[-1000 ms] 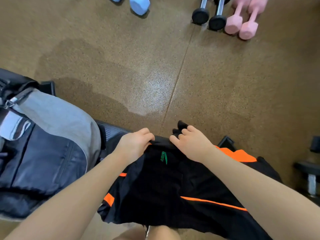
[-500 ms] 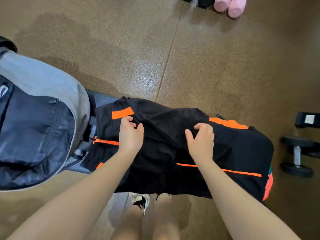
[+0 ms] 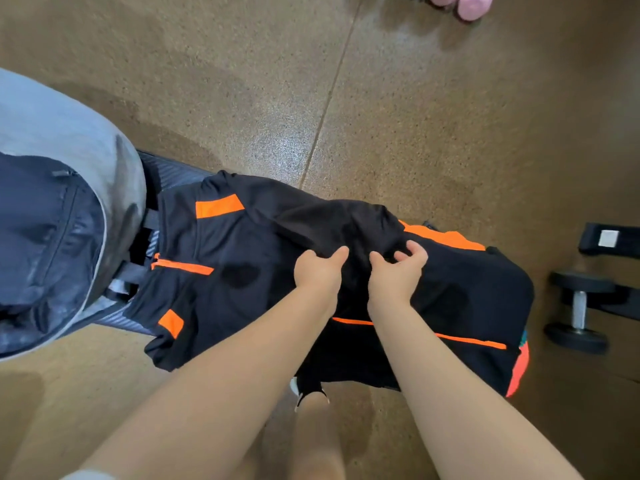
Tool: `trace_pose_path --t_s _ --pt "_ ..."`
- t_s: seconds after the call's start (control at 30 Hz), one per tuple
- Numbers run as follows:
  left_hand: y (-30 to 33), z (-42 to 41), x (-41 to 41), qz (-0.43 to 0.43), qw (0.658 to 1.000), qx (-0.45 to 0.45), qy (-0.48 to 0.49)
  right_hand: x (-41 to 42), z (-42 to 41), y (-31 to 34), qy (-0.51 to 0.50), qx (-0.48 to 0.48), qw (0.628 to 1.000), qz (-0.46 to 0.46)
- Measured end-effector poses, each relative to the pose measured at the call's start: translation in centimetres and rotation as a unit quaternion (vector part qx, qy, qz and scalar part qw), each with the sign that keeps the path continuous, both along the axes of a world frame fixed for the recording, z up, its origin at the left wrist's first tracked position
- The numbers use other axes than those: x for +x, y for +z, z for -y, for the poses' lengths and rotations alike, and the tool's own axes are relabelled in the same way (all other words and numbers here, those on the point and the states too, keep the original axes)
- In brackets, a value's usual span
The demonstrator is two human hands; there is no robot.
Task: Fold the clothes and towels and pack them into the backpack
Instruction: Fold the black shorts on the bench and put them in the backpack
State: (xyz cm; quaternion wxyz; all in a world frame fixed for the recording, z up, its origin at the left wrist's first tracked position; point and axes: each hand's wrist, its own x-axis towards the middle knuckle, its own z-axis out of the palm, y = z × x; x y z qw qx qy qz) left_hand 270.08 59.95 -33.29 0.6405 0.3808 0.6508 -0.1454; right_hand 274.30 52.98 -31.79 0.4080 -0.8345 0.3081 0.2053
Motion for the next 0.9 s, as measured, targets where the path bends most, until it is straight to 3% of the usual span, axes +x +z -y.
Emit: trace_pose_path --t_s 0.1,0.27,0.47,0.6,0.67,0.77,0.83,0.9 --pt "1.8 0.7 -0.4 0.038 0.998 0.040 0.032 -1.3 0.7 1.7 -0.106 0.118 0.983 -0.096" --pt "4.7 -1.7 -4.9 0.082 0.984 0.159 0.011 -3.6 2.7 4.1 -0.076 0.199 0.944 -0.251" --pt "5.1 -3.2 -7.8 0.075 0.970 0.218 -0.082 -0.6 1.9 3.1 -0.013 0.185 0.952 -0.244" --pt "3.7 -3.4 -8.1 0.077 0.960 0.241 -0.120 0.2 0.4 2.1 -0.025 0.242 0.957 -0.161" --pt "3.5 -3.7 -8.7 0.087 0.957 0.255 -0.108 -0.2 0.9 1.6 -0.019 0.205 0.973 -0.103" --pt "3.7 -4.4 -10.1 0.088 0.943 0.289 -0.138 -2.9 2.8 1.0 0.076 0.084 0.992 -0.047" --pt "3.6 -4.8 -11.3 0.054 0.930 0.305 -0.199 -5.2 4.0 0.7 0.133 0.048 0.985 -0.102" --pt "3.1 -5.1 -12.4 -0.028 0.894 0.305 -0.327 -6.5 5.0 0.6 0.165 0.013 0.972 -0.169"
